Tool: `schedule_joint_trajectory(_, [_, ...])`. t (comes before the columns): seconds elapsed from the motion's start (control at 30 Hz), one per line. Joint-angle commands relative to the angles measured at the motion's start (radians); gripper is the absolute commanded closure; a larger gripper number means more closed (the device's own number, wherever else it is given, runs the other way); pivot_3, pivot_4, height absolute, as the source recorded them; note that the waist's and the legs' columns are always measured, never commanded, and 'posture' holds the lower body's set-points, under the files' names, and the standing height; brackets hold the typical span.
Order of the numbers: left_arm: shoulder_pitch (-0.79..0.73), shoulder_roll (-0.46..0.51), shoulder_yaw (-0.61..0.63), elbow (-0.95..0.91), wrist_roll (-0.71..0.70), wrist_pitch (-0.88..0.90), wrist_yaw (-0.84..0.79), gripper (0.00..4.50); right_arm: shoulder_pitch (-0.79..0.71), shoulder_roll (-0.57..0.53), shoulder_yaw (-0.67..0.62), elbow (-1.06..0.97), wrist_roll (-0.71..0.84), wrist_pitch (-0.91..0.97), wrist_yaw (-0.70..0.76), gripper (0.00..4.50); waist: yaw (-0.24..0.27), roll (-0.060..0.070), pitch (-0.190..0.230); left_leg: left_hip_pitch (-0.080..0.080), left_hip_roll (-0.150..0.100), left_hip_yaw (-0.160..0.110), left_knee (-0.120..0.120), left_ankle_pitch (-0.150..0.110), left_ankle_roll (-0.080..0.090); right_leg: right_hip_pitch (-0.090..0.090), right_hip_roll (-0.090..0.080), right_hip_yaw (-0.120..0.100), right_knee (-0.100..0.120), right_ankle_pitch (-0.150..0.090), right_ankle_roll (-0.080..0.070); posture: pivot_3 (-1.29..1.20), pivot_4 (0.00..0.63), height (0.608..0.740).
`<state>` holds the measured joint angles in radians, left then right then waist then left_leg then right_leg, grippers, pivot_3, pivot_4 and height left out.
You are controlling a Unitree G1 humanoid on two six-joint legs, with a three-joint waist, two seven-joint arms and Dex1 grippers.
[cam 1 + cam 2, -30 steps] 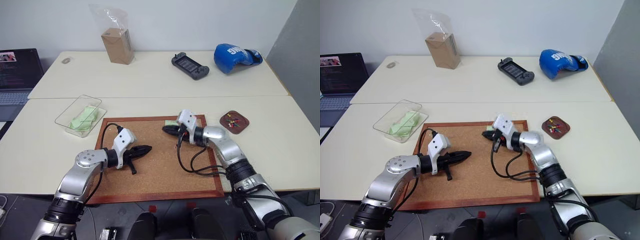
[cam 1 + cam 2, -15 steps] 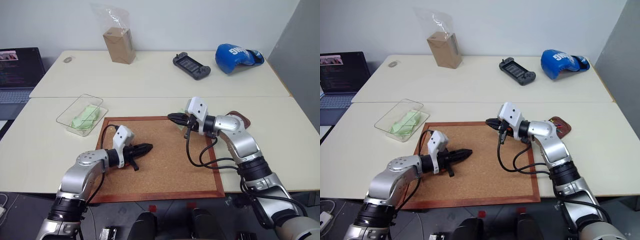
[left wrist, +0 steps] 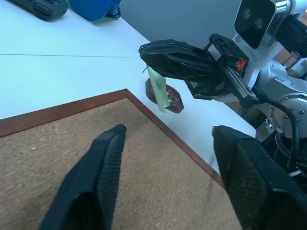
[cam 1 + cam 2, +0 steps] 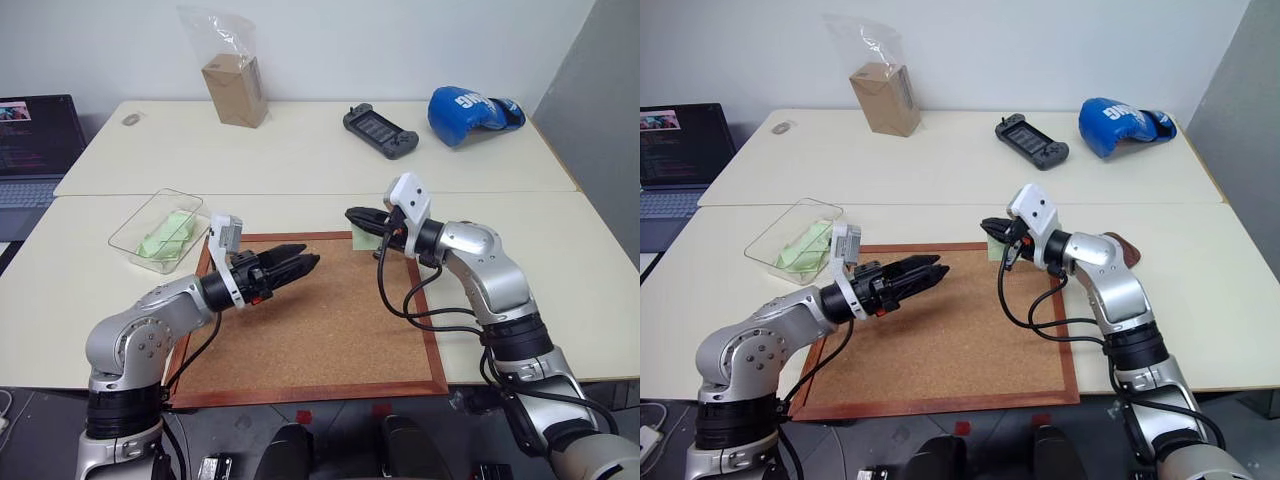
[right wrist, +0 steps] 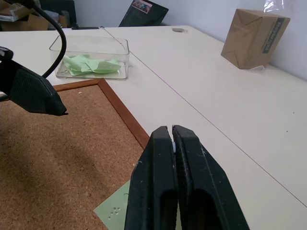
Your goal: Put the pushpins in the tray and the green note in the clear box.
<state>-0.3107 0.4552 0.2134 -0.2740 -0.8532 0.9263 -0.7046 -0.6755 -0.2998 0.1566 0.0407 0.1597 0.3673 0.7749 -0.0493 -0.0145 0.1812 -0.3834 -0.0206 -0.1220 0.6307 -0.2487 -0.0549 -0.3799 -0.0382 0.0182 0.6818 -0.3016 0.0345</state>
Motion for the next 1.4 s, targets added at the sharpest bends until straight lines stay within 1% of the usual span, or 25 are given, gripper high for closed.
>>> schedule_joint_trajectory(0.03, [-0.038,-0.041,-0.055,-0.034,0.009,-0.033,0.032,1.06,-0.021,0.007,-0.014,-0.083,0.027,0.027,-0.018,4.5,0.002,0.0,0.0,0.0,0.0,0.0,0.0,0.0,0.0,0.0,0.0,0.0,0.0,0.0,0.0,0.0,0.15,0.74])
schedule_joint_trajectory(0.33, [-0.075,-0.094,-0.146,0.042,0.086,-0.121,0.026,1.06,0.008,0.032,0.017,-0.191,0.042,0.097,-0.053,4.5,0.002,0.0,0.0,0.0,0.0,0.0,0.0,0.0,0.0,0.0,0.0,0.0,0.0,0.0,0.0,0.0,0.15,0.74])
schedule_joint_trajectory(0.57, [-0.12,-0.128,-0.158,0.125,0.133,-0.188,0.034,1.06,0.032,0.046,0.031,-0.249,0.047,0.136,-0.075,4.5,0.005,0.0,0.0,0.0,-0.001,0.0,0.0,0.0,0.0,0.0,0.0,0.0,-0.001,0.0,0.0,0.0,0.15,0.74])
schedule_joint_trajectory(0.67, [-0.126,-0.145,-0.159,0.135,0.128,-0.196,0.027,1.06,0.04,0.049,0.033,-0.27,0.049,0.152,-0.083,4.5,0.006,0.0,0.0,-0.001,-0.001,0.0,0.0,0.0,0.0,0.0,0.0,0.0,-0.001,0.0,0.0,0.0,0.15,0.74])
schedule_joint_trajectory(0.73, [-0.122,-0.148,-0.161,0.132,0.128,-0.199,0.019,1.41,0.043,0.048,0.032,-0.276,0.049,0.156,-0.086,4.5,0.006,0.0,0.0,0.0,-0.001,0.0,0.0,0.0,-0.001,0.0,0.0,0.0,-0.001,0.0,0.0,0.0,0.15,0.74])
schedule_joint_trajectory(0.77, [-0.119,-0.148,-0.161,0.131,0.126,-0.197,0.016,1.48,0.043,0.047,0.032,-0.278,0.05,0.159,-0.088,4.5,0.006,0.0,0.0,-0.001,-0.001,0.0,0.0,0.0,-0.001,0.0,0.0,0.0,-0.001,0.0,0.0,0.0,0.15,0.74])
schedule_joint_trajectory(0.8, [-0.116,-0.147,-0.161,0.129,0.122,-0.196,0.01,1.77,0.043,0.045,0.03,-0.278,0.049,0.159,-0.089,4.5,0.006,0.0,0.0,-0.001,-0.001,0.0,0.0,0.0,-0.001,0.0,0.0,0.0,-0.001,0.0,0.0,0.0,0.15,0.74])
schedule_joint_trajectory(0.83, [-0.115,-0.147,-0.158,0.128,0.117,-0.194,0.007,1.91,0.043,0.044,0.029,-0.278,0.05,0.16,-0.09,4.5,0.006,0.0,0.0,0.0,-0.001,0.0,0.0,0.0,-0.001,0.0,0.0,0.0,-0.001,0.0,0.0,0.0,0.15,0.74])
schedule_joint_trajectory(0.87, [-0.114,-0.147,-0.156,0.126,0.112,-0.191,0.004,2.24,0.043,0.044,0.028,-0.279,0.05,0.162,-0.092,4.5,0.006,0.0,0.0,0.0,-0.001,0.0,0.0,0.0,-0.001,0.0,0.0,0.0,-0.001,0.0,0.0,0.0,0.15,0.74])
schedule_joint_trajectory(0.9, [-0.113,-0.146,-0.154,0.126,0.111,-0.19,0.001,2.31,0.043,0.044,0.028,-0.279,0.05,0.162,-0.093,4.5,0.006,0.0,0.0,0.0,-0.001,0.0,0.0,0.0,-0.001,0.0,0.0,0.0,-0.001,0.0,0.0,0.0,0.15,0.74])
schedule_joint_trajectory(0.93, [-0.113,-0.146,-0.153,0.126,0.111,-0.19,0.0,2.6,0.043,0.044,0.029,-0.28,0.051,0.163,-0.094,4.5,0.006,0.0,0.0,0.0,-0.001,0.0,0.0,0.0,-0.001,0.0,0.0,0.0,-0.001,0.0,0.0,0.0,0.15,0.74])
schedule_joint_trajectory(0.97, [-0.113,-0.146,-0.153,0.127,0.111,-0.19,-0.002,2.74,0.043,0.045,0.029,-0.28,0.051,0.163,-0.094,4.5,0.006,0.0,0.0,0.0,-0.001,0.0,0.0,0.0,-0.001,0.0,0.0,0.0,-0.001,0.0,0.0,0.0,0.15,0.74])
schedule_joint_trajectory(1.0, [-0.114,-0.146,-0.154,0.129,0.113,-0.191,-0.003,3.03,0.042,0.045,0.03,-0.277,0.051,0.161,-0.093,4.5,0.006,0.0,0.0,0.0,-0.001,0.0,0.0,0.0,-0.001,0.0,0.0,0.0,-0.001,0.0,0.0,0.0,0.15,0.74])
schedule_joint_trajectory(1.03, [-0.114,-0.146,-0.154,0.132,0.115,-0.193,-0.003,3.16,0.042,0.045,0.031,-0.274,0.051,0.16,-0.092,4.5,0.006,0.0,0.0,-0.001,-0.001,0.0,0.0,0.0,-0.001,0.0,0.0,0.0,-0.001,0.0,0.0,0.0,0.15,0.74])
schedule_joint_trajectory(1.13, [-0.111,-0.146,-0.153,0.13,0.115,-0.193,-0.001,3.79,0.043,0.046,0.033,-0.269,0.05,0.156,-0.092,4.5,0.006,0.0,0.0,-0.001,-0.001,0.0,0.0,0.0,-0.001,0.0,0.0,0.0,-0.001,0.0,0.0,0.0,0.15,0.74])
schedule_joint_trajectory(1.17, [-0.109,-0.146,-0.151,0.131,0.115,-0.193,-0.001,3.9,0.042,0.046,0.032,-0.268,0.05,0.156,-0.092,4.5,0.006,0.0,0.0,-0.001,-0.001,0.0,0.0,0.0,-0.001,0.0,0.0,0.0,-0.001,0.0,0.0,0.0,0.15,0.74])
schedule_joint_trajectory(1.2, [-0.108,-0.145,-0.15,0.133,0.116,-0.193,-0.001,4.21,0.042,0.046,0.033,-0.267,0.05,0.155,-0.091,4.5,0.006,0.0,0.0,0.0,-0.001,0.0,0.0,0.0,-0.001,0.0,0.0,0.0,-0.001,0.0,0.0,0.0,0.15,0.74])
schedule_joint_trajectory(1.23, [-0.108,-0.145,-0.149,0.136,0.118,-0.193,0.001,4.4,0.042,0.046,0.033,-0.267,0.051,0.156,-0.09,4.5,0.006,0.0,0.0,0.0,-0.001,0.0,0.0,0.0,-0.001,0.0,0.0,0.0,-0.001,0.0,0.0,0.0,0.15,0.74])
schedule_joint_trajectory(1.27, [-0.107,-0.146,-0.145,0.137,0.118,-0.193,0.007,4.49,0.042,0.047,0.033,-0.269,0.052,0.158,-0.09,4.5,0.006,0.0,0.0,0.0,-0.001,0.0,0.0,0.0,-0.001,0.0,0.0,0.0,-0.001,0.0,0.0,0.0,0.15,0.74])
schedule_joint_trajectory(1.4, [-0.106,-0.155,-0.133,0.141,0.104,-0.174,0.029,4.49,0.049,0.048,0.033,-0.281,0.062,0.168,-0.087,4.5,0.006,0.0,0.0,0.0,-0.001,0.0,0.0,0.0,-0.001,0.0,0.0,0.0,-0.001,0.0,0.0,0.0,0.15,0.74])
